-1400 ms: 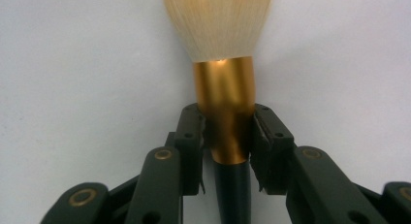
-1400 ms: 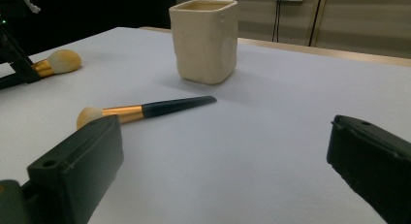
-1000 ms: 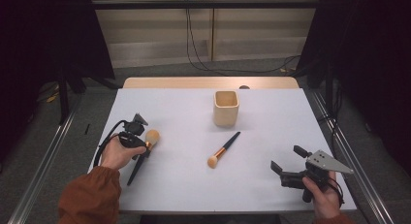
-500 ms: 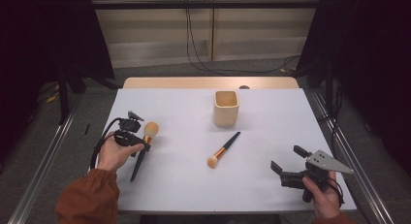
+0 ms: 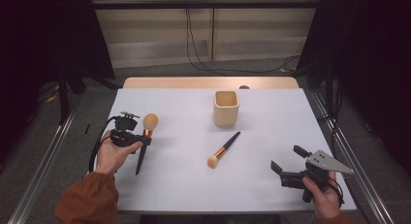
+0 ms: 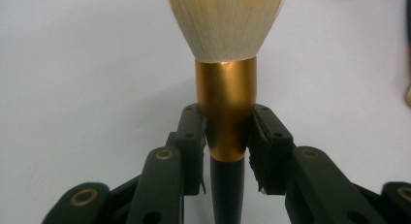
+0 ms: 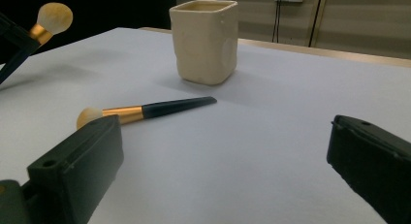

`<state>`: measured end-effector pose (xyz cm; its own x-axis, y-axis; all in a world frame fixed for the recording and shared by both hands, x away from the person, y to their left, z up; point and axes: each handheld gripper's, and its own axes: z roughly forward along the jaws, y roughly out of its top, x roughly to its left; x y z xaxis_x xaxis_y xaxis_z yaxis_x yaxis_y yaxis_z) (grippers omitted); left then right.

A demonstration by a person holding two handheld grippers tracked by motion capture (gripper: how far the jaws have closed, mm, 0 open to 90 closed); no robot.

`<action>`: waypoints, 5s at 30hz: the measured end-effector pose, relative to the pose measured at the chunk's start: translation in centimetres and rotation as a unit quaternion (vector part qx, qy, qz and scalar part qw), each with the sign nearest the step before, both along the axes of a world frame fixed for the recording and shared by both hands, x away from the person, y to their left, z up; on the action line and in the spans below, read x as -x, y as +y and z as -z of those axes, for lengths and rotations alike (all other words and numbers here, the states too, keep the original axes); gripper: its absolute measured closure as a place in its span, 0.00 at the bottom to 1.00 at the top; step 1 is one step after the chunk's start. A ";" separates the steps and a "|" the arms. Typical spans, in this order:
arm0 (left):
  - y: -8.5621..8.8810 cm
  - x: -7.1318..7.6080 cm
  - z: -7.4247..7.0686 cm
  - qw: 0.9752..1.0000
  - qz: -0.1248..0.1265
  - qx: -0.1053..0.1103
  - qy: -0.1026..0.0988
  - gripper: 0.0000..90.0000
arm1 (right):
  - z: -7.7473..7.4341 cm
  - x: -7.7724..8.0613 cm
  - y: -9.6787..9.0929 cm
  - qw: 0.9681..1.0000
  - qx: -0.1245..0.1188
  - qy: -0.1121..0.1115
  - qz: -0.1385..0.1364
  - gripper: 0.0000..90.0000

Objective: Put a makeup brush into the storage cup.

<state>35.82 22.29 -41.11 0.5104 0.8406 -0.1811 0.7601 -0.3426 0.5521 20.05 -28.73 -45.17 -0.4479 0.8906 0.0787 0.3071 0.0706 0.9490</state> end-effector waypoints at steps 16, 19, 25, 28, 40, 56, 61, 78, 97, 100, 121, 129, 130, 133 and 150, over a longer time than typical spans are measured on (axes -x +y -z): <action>0.6 1.0 -0.9 0.994 0.001 0.055 -0.097 0.76 | 0.0 0.0 0.0 1.000 0.000 -0.001 -0.001 0.00; 1.1 0.9 -0.9 0.992 -0.004 0.065 -0.112 0.76 | 0.0 0.0 0.0 1.000 0.001 -0.001 -0.002 0.00; 1.5 1.3 -1.1 0.983 -0.003 0.097 -0.153 0.76 | 0.0 0.0 0.0 1.000 0.000 0.000 0.000 0.00; 1.6 1.5 -1.4 0.979 -0.005 0.116 -0.168 0.76 | 0.0 0.0 0.0 1.000 0.000 -0.001 -0.001 0.00; 0.3 1.8 -1.4 0.965 0.037 0.143 -0.218 0.76 | 0.0 0.0 0.0 1.000 0.000 -0.002 -0.002 0.00; -1.7 1.3 -2.0 0.955 0.048 0.166 -0.241 0.76 | 0.0 0.0 0.0 1.000 0.000 -0.002 -0.002 0.00; -2.7 1.3 -2.5 0.951 0.058 0.167 -0.254 0.76 | 0.0 0.0 0.0 1.000 0.000 -0.003 -0.003 0.00; -6.6 0.5 -3.8 0.938 0.082 0.205 -0.267 0.76 | 0.0 0.1 0.0 1.000 -0.002 -0.003 -0.002 0.00; -10.0 -0.9 -5.5 0.926 0.093 0.233 -0.280 0.76 | -0.1 0.2 -0.1 1.000 -0.002 -0.005 -0.003 0.00; -10.6 -1.0 -5.8 0.922 0.097 0.244 -0.283 0.76 | -0.1 0.2 -0.1 1.000 -0.002 -0.006 -0.003 0.00; -14.5 -3.1 -7.0 0.916 0.106 0.255 -0.290 0.76 | -0.1 0.4 -0.1 1.000 -0.005 -0.004 -0.003 0.00; -15.7 -4.3 -7.8 0.914 0.105 0.257 -0.296 0.76 | -0.1 0.4 -0.2 1.000 -0.005 -0.006 -0.005 0.00; -15.8 -4.5 -7.9 0.914 0.103 0.258 -0.296 0.76 | -0.1 0.4 -0.2 1.000 -0.006 -0.006 -0.005 0.00; -16.1 -4.8 -8.1 0.914 0.102 0.257 -0.298 0.76 | -0.1 0.4 -0.2 1.000 -0.006 -0.004 -0.005 0.00; -19.1 -6.8 -9.0 0.905 0.105 0.259 -0.321 0.76 | -0.1 0.4 -0.2 1.000 -0.008 -0.005 -0.007 0.00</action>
